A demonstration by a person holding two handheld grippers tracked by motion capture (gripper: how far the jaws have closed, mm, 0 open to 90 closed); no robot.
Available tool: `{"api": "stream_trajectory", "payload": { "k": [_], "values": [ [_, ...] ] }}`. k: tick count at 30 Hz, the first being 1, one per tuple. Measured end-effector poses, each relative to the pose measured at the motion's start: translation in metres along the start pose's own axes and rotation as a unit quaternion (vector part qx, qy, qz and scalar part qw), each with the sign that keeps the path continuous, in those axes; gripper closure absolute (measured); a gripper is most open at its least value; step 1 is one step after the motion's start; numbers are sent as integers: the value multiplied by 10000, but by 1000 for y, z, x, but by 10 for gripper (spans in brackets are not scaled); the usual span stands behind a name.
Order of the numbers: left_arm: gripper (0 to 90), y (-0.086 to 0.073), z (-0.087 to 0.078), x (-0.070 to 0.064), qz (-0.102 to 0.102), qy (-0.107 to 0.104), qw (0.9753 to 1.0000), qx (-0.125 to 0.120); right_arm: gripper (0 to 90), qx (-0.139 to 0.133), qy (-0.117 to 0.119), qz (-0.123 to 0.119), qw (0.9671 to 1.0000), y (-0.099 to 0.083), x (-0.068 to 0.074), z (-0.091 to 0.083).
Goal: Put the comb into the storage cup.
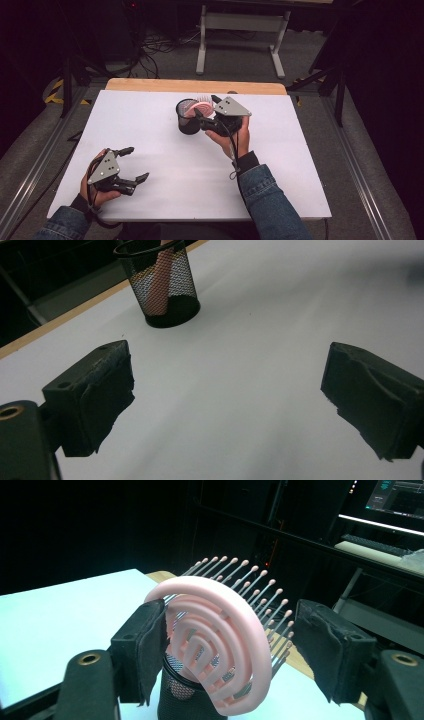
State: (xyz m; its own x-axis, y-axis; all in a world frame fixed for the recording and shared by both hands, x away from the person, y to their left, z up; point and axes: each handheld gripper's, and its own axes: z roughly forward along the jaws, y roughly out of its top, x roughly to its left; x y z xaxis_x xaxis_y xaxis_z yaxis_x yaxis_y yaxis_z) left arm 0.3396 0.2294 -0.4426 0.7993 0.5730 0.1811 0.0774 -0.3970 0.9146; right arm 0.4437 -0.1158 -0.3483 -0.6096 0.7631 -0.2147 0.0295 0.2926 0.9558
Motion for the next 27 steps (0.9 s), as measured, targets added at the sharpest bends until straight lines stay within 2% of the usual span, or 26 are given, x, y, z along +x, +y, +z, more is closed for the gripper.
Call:
{"api": "stream_trajectory", "payload": {
  "k": [27],
  "values": [
    [74,0,1,0,-22,-18,10000,11,274,2,-18,-152,9999,4,-4,-12]
  ]
}}
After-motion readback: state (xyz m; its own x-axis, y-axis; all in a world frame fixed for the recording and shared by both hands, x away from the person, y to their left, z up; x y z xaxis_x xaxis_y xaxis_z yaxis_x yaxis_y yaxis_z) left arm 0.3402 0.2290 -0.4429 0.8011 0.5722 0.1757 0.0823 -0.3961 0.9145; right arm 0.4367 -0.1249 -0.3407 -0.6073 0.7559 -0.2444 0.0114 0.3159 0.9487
